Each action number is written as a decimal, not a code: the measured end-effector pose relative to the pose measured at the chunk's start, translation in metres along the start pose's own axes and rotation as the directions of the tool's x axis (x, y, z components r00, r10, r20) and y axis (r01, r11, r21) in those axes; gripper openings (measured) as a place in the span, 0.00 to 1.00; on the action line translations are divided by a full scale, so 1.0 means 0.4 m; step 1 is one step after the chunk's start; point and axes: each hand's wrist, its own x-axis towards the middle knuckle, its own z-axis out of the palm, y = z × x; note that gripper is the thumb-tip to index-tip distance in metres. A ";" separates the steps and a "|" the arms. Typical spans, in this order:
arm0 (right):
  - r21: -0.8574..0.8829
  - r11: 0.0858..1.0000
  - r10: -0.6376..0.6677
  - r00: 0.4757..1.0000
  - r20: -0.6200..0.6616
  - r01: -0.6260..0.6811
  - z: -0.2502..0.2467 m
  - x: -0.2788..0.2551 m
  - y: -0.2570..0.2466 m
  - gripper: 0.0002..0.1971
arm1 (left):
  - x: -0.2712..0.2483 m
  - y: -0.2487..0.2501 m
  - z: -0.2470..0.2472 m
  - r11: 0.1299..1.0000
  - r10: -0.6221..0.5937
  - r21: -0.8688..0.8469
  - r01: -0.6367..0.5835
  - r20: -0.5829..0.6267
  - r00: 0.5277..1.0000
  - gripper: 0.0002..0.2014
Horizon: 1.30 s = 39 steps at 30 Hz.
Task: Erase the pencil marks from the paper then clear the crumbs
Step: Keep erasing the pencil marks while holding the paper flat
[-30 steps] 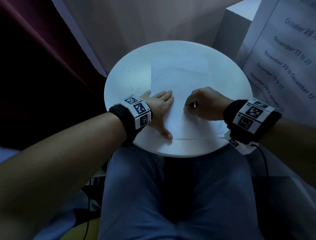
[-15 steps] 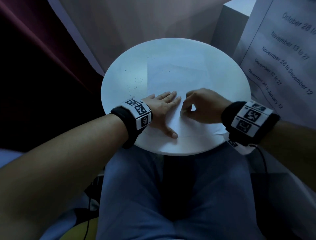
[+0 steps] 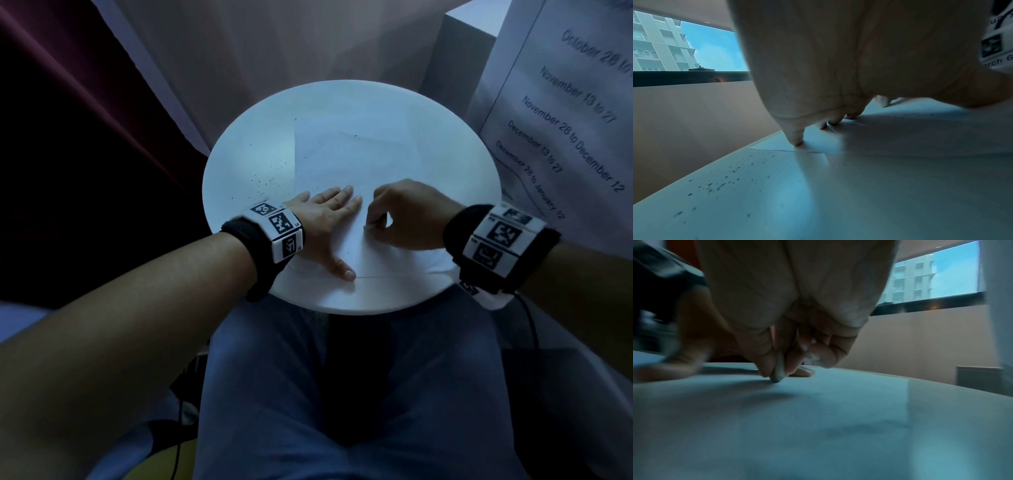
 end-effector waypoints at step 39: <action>0.064 0.993 0.097 0.995 0.021 -0.098 -0.042 0.084 0.035 0.05 | 0.016 0.028 -0.006 0.994 -0.093 -0.066 0.091 -0.027 0.995 0.70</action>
